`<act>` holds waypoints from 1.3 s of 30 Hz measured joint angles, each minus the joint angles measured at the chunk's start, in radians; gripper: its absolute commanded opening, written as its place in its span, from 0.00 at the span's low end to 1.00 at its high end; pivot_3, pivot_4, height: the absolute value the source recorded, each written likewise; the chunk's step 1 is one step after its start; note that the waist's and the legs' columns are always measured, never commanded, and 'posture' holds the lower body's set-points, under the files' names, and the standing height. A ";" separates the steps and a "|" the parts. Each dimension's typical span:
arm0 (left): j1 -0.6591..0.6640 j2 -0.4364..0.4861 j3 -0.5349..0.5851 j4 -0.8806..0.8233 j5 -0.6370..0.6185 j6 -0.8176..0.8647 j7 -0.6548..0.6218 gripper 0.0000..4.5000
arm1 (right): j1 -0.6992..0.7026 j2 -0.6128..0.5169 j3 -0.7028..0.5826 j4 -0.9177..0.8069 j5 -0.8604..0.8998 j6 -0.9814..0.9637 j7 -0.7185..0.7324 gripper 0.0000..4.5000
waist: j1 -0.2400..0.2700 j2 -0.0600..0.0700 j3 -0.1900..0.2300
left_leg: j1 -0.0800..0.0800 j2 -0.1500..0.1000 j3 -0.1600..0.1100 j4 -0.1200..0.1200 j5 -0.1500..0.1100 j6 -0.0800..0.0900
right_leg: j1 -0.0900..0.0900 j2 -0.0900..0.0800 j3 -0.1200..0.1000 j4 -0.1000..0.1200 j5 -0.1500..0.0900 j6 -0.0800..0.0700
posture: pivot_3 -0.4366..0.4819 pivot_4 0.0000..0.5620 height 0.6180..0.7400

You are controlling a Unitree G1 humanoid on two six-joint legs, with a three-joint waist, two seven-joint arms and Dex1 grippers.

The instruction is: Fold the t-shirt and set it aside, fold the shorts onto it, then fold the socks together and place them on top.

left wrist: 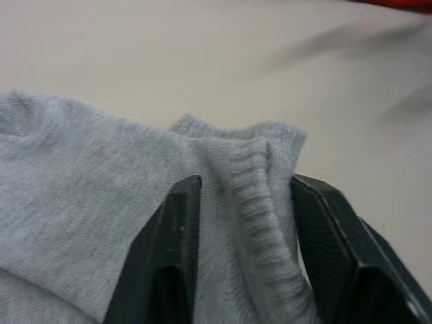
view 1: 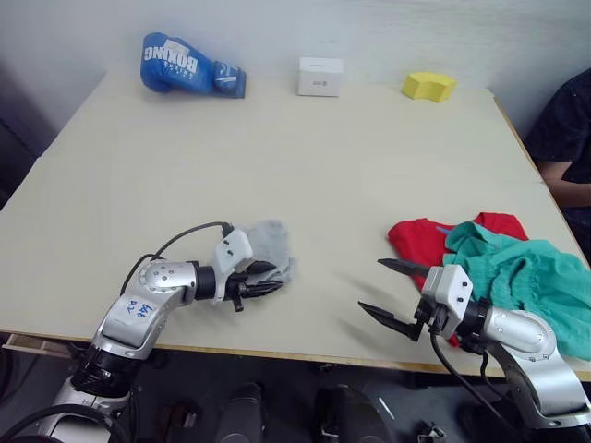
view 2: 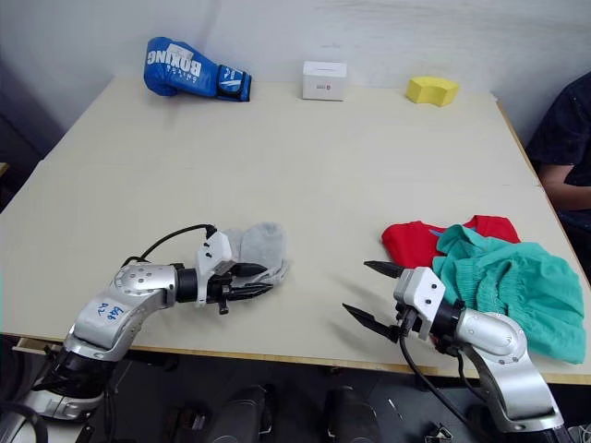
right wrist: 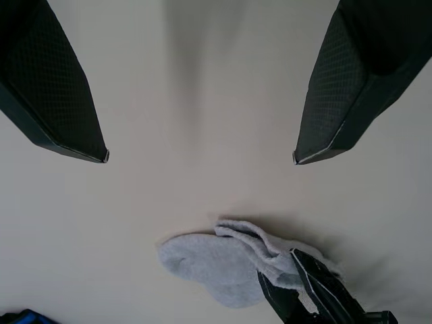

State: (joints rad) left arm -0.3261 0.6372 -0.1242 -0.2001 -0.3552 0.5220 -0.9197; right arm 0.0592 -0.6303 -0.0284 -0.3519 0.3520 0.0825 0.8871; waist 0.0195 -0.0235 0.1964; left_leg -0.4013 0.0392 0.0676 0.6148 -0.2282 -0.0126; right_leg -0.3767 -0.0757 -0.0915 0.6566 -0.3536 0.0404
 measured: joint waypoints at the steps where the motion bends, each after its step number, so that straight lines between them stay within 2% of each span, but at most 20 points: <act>1: 0.002 0.011 0.019 0.009 -0.020 -0.022 -0.039 0.75 | -0.011 0.004 0.018 0.000 -0.002 0.006 0.000 1.00 | -0.001 0.000 0.000 | 0.000 0.000 0.000 0.000 0.000 0.000 | 0.000 0.000 0.000 0.000 0.000 0.000 | 0.48 0.27 1.00; 2: 0.004 0.018 0.038 0.017 -0.039 -0.039 -0.071 0.79 | -0.022 0.012 0.032 0.000 -0.009 0.008 0.000 1.00 | -0.003 0.000 0.000 | 0.000 0.001 0.000 0.000 0.000 0.000 | 0.000 0.000 0.000 0.000 0.000 0.000 | 0.48 0.27 1.00; 5: -0.032 0.057 0.136 0.110 -0.110 -0.089 -0.163 0.79 | -0.111 0.061 0.126 0.000 -0.037 0.033 -0.007 1.00 | -0.010 0.000 0.000 | 0.001 0.002 0.000 0.000 0.001 -0.001 | 0.000 0.002 -0.001 0.000 0.001 -0.002 | 0.48 0.27 1.00; 8: -0.130 0.102 0.191 0.302 -0.063 -0.173 -0.151 0.79 | -0.175 0.106 0.223 0.014 -0.099 0.036 -0.017 1.00 | -0.009 0.000 0.000 | 0.001 0.003 -0.001 0.000 0.002 -0.001 | 0.000 0.003 -0.001 0.000 0.002 -0.003 | 0.48 0.27 1.00; 12: -0.229 0.093 0.179 0.532 0.045 -0.277 -0.113 0.79 | -0.244 0.173 0.329 0.130 -0.215 -0.009 -0.048 1.00 | -0.006 0.000 0.000 | -0.001 0.002 0.000 0.000 0.001 0.000 | -0.001 0.002 -0.001 -0.002 0.002 -0.002 | 0.48 0.27 1.00; 15: -0.280 0.057 0.148 0.661 0.087 -0.301 -0.113 0.79 | -0.275 0.250 0.347 0.234 -0.255 -0.059 -0.088 1.00 | -0.004 -0.001 0.000 | -0.004 0.001 0.001 0.001 0.001 0.000 | -0.002 0.002 0.000 -0.002 0.002 -0.002 | 0.48 0.27 1.00; 19: -0.335 0.021 0.122 0.762 0.109 -0.315 -0.134 0.79 | -0.325 0.265 0.358 0.335 -0.315 -0.140 -0.109 1.00 | -0.011 -0.002 0.001 | -0.004 0.001 0.002 0.003 0.001 0.000 | -0.002 0.002 -0.001 -0.001 0.002 -0.001 | 0.48 0.27 1.00; 23: -0.381 0.000 0.115 0.835 0.147 -0.317 -0.093 0.80 | -0.358 0.290 0.376 0.389 -0.338 -0.175 -0.111 0.81 | -0.023 -0.003 0.001 | -0.003 0.002 0.001 0.005 0.001 0.000 | -0.002 0.002 0.000 0.003 0.002 -0.001 | 0.48 0.27 1.00; 33: -0.360 -0.003 0.106 0.826 0.164 -0.225 -0.103 0.12 | -0.415 0.326 0.393 0.501 -0.341 -0.216 -0.075 0.02 | -0.039 -0.004 0.000 | -0.001 0.004 0.001 0.007 0.002 -0.001 | -0.001 0.003 0.000 0.006 0.003 -0.002 | 0.48 0.27 1.00; 35: -0.338 -0.002 0.112 0.790 0.161 -0.202 -0.102 0.00 | -0.418 0.328 0.393 0.506 -0.337 -0.220 -0.066 0.00 | -0.044 -0.004 0.000 | -0.001 0.004 0.001 0.007 0.002 -0.001 | -0.001 0.003 0.000 0.006 0.003 -0.002 | 0.48 0.27 1.00; 39: -0.269 0.003 0.138 0.671 0.141 -0.135 -0.085 0.00 | -0.424 0.318 0.389 0.518 -0.326 -0.239 -0.041 0.00 | -0.047 -0.004 0.000 | -0.001 0.004 0.001 0.007 0.002 -0.001 | -0.001 0.003 0.001 0.005 0.003 -0.002 | 0.48 0.27 1.00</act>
State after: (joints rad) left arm -0.5949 0.6403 0.0134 0.4704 -0.2142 0.3867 -1.0044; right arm -0.3644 -0.3124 0.3607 0.1664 0.0264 -0.1566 0.8460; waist -0.0276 -0.0273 0.1964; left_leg -0.4021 0.0435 0.0686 0.6217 -0.2263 -0.0140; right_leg -0.3777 -0.0730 -0.0908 0.6620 -0.3505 0.0381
